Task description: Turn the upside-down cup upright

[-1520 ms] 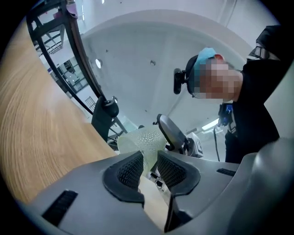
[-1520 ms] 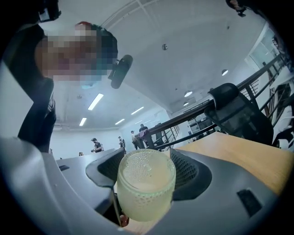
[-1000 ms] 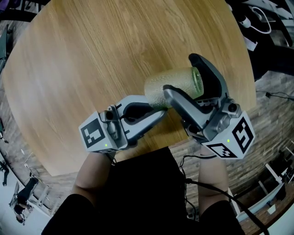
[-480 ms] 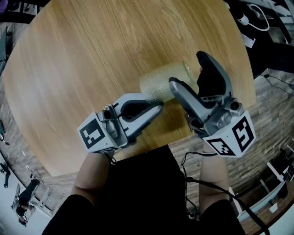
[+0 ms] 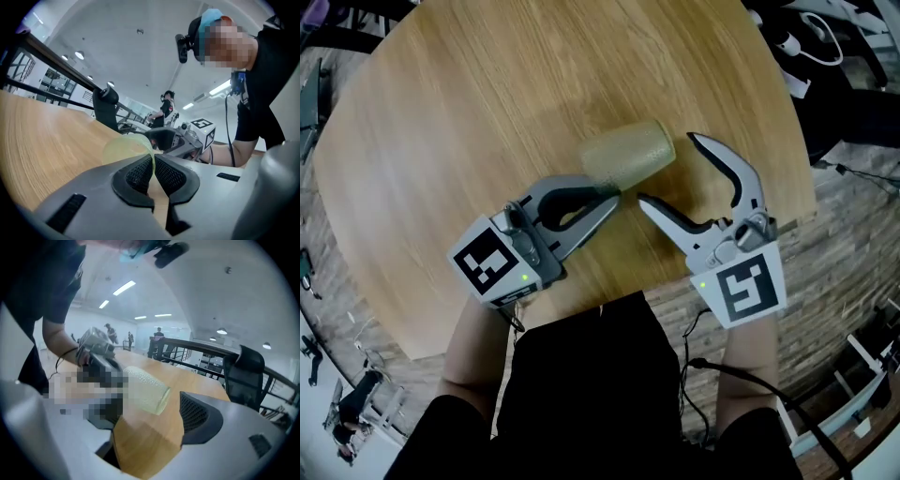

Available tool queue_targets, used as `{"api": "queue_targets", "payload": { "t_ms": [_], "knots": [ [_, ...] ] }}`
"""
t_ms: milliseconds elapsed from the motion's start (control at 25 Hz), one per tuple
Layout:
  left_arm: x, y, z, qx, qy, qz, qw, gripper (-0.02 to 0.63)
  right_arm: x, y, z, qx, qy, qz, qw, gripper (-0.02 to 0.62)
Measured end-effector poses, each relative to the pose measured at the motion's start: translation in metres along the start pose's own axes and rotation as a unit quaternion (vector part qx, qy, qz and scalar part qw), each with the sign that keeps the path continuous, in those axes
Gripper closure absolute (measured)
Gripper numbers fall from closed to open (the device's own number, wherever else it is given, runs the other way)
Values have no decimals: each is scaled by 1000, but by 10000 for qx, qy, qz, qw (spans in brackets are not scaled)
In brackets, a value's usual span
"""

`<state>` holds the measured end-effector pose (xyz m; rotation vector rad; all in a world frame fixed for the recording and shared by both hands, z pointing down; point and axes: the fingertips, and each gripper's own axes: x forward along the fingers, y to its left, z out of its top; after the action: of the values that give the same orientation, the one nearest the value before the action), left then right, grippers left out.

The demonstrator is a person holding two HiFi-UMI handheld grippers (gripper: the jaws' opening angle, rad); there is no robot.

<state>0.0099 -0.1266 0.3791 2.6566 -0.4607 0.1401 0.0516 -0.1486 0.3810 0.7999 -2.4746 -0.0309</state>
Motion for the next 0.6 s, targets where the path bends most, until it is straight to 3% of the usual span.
{"api": "queue_targets", "payload": {
  "t_ms": [280, 440, 600],
  "knots": [
    [7, -15, -5, 436, 950, 104, 9945, 586, 10, 14, 0, -1548, 845, 94, 9843, 275],
    [6, -21, -6, 527, 1163, 2, 9918, 586, 19, 25, -12, -2089, 1373, 379, 9675, 275],
    [5, -26, -11, 793, 1294, -207, 9882, 586, 28, 31, -18, -2469, 1663, 402, 9538, 275]
  ]
}}
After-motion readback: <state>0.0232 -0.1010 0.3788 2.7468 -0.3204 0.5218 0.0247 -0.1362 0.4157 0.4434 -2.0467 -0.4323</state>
